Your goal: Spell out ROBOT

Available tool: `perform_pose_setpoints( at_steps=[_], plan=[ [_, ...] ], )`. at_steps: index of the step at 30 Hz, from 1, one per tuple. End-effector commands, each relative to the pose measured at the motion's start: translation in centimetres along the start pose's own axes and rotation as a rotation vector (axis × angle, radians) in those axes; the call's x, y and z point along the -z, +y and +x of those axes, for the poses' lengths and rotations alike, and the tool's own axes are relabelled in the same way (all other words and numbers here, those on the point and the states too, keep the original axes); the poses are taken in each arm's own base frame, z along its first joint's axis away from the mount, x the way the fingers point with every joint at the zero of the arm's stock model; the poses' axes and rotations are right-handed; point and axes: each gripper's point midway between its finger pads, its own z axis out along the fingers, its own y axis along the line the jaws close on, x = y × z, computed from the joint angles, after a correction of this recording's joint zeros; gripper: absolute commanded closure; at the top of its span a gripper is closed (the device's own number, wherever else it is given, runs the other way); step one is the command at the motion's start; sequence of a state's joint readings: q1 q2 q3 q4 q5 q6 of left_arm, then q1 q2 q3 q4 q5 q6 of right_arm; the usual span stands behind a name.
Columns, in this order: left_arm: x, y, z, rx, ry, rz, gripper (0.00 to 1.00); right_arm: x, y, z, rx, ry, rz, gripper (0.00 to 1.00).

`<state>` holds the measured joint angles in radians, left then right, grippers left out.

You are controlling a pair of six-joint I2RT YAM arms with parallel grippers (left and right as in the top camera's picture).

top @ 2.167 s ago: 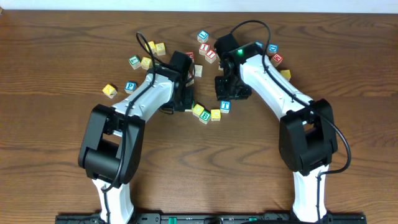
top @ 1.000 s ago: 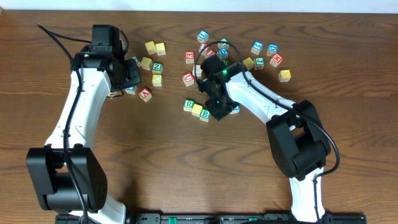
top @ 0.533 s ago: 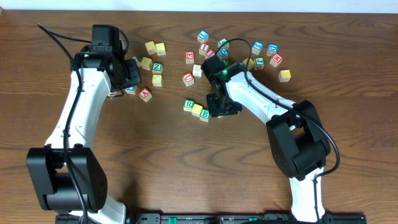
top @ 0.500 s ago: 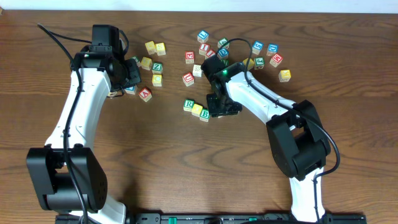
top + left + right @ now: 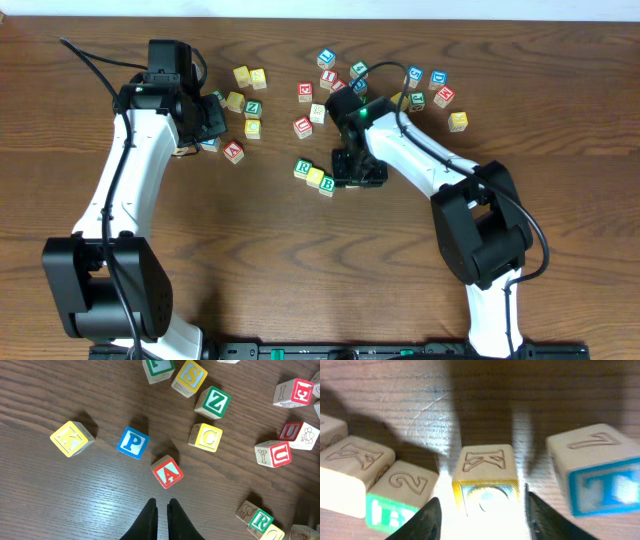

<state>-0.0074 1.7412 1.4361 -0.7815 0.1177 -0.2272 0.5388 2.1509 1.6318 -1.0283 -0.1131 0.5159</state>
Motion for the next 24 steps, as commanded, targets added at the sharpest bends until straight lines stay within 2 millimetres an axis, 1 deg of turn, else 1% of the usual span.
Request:
perform_pose_setpoints(
  at_steps=[1,4,5,7,9,10,12,13,15,16,19,21,24],
  plan=[
    [0.3,0.0,-0.5,-0.017,-0.017,-0.001,0.91,5.2,0.5,-1.5,0.088,-0.092,-0.046,0.48],
    [0.3,-0.1,-0.6,-0.018,-0.025,0.002,0.91,7.4,-0.4,-1.7,0.098,-0.130,-0.033,0.50],
    [0.3,-0.1,-0.6,-0.018,-0.025,0.002,0.91,8.2,-1.5,-2.0,0.081,-0.151,-0.002,0.53],
    [0.3,-0.1,-0.6,-0.017,-0.023,0.001,0.91,8.7,-3.2,-2.5,0.055,-0.169,0.044,0.59],
    [0.3,-0.1,-0.6,-0.017,-0.023,0.001,0.91,8.7,-4.7,-3.1,0.046,-0.170,0.061,0.74],
    [0.3,-0.1,-0.6,-0.018,-0.023,0.001,0.91,8.3,-5.3,-3.3,0.046,-0.165,0.064,0.80],
    [0.3,-0.1,-0.6,-0.018,-0.023,0.001,0.91,7.4,-6.8,-3.6,0.033,-0.143,0.077,0.92],
    [0.3,-0.1,-0.6,-0.018,-0.023,0.001,0.91,6.7,-7.5,-3.7,0.025,-0.128,0.082,0.99],
    [0.3,-0.1,-0.6,-0.018,-0.023,0.001,0.91,5.6,-8.0,-3.9,0.031,-0.104,0.071,0.99],
    [0.3,-0.1,-0.6,-0.018,-0.023,0.001,0.90,4.5,-8.1,-4.0,0.054,-0.090,0.052,0.99],
    [0.3,-0.1,-0.6,-0.018,-0.023,0.001,0.91,3.0,-7.6,-4.1,0.134,-0.076,0.005,0.99],
    [0.3,-0.1,-0.6,-0.018,-0.023,0.001,0.91,2.3,-7.7,-3.9,0.152,-0.070,0.007,0.99],
    [0.3,-0.1,-0.6,-0.018,-0.022,0.001,0.91,1.8,-7.4,-3.8,0.162,-0.073,-0.010,0.99]
  ],
)
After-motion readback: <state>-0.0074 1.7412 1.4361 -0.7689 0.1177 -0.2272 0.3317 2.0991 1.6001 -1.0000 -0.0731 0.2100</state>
